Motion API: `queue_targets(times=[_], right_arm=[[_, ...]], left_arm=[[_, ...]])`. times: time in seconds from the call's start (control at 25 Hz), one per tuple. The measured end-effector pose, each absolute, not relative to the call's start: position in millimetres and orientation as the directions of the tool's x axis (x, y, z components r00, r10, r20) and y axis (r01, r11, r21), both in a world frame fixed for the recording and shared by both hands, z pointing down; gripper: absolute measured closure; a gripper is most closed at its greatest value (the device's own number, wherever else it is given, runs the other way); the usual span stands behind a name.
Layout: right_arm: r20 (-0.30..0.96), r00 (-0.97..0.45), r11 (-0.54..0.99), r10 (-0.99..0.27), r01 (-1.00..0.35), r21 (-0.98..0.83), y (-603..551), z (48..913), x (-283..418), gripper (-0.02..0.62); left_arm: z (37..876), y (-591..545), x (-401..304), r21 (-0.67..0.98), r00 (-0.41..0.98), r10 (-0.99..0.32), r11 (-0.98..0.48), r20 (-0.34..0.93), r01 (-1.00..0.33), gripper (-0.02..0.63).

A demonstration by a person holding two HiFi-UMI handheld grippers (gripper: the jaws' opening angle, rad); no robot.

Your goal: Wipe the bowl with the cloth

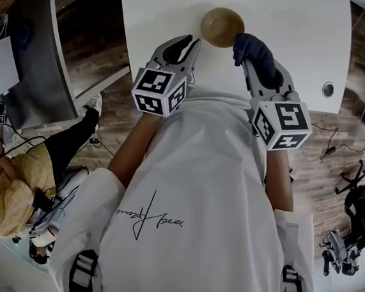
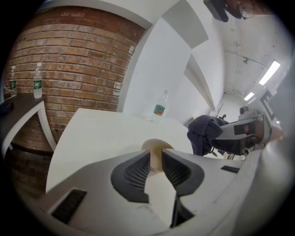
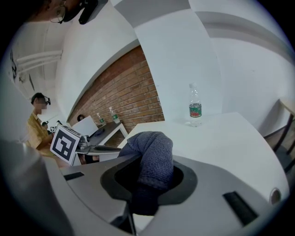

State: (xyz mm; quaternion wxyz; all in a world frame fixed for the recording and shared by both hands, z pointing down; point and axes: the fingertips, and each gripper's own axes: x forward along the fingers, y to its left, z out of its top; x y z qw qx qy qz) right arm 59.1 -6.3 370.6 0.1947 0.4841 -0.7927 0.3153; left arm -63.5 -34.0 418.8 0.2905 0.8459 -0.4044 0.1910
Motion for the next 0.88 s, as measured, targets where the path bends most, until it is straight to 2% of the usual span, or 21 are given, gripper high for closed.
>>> queue_targets(times=[0.88], right_arm=[[0.622,-0.459,0.319,-0.635,-0.888,-0.331,-23,386,64,0.525]], left_arm=[[473,-64,-61,0.387,0.518,-0.532,-0.345,0.670,-0.855,0.492]])
